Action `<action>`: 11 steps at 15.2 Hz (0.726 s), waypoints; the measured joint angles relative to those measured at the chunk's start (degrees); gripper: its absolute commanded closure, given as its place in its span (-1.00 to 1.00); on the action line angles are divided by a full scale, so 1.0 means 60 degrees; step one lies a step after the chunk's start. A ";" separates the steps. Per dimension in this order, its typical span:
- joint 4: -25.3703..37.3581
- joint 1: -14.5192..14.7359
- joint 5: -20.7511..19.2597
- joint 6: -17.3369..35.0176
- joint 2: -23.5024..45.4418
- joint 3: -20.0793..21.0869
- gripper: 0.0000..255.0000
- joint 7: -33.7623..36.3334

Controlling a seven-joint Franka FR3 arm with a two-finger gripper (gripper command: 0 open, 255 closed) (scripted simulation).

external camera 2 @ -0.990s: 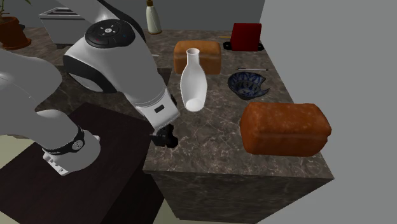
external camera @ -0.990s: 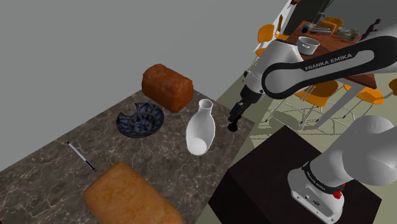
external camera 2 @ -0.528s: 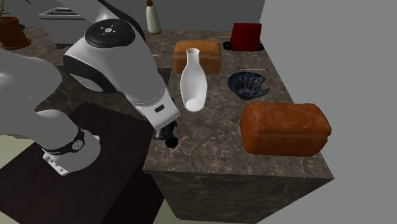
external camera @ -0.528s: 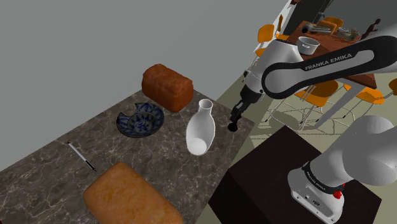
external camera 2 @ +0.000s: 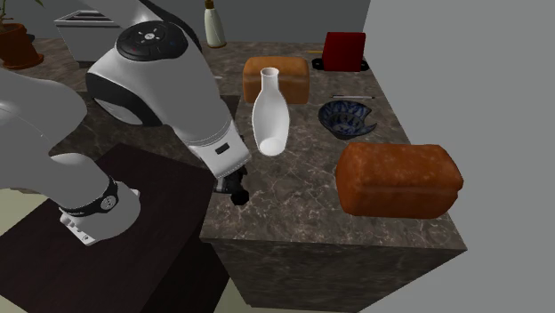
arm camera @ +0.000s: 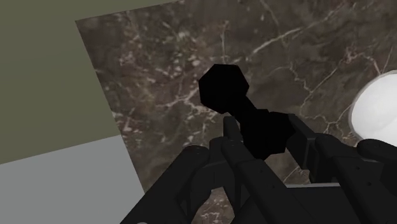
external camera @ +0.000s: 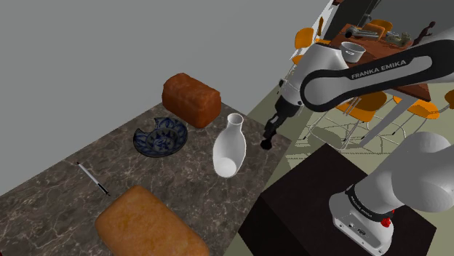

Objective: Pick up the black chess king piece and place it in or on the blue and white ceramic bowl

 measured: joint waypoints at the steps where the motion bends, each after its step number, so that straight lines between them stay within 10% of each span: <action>1: 0.0060 -0.0027 -0.0052 -0.0152 -0.0091 -0.0001 1.00 0.0045; 11: 0.0680 -0.0221 -0.0466 -0.1703 -0.1045 -0.0019 1.00 0.0478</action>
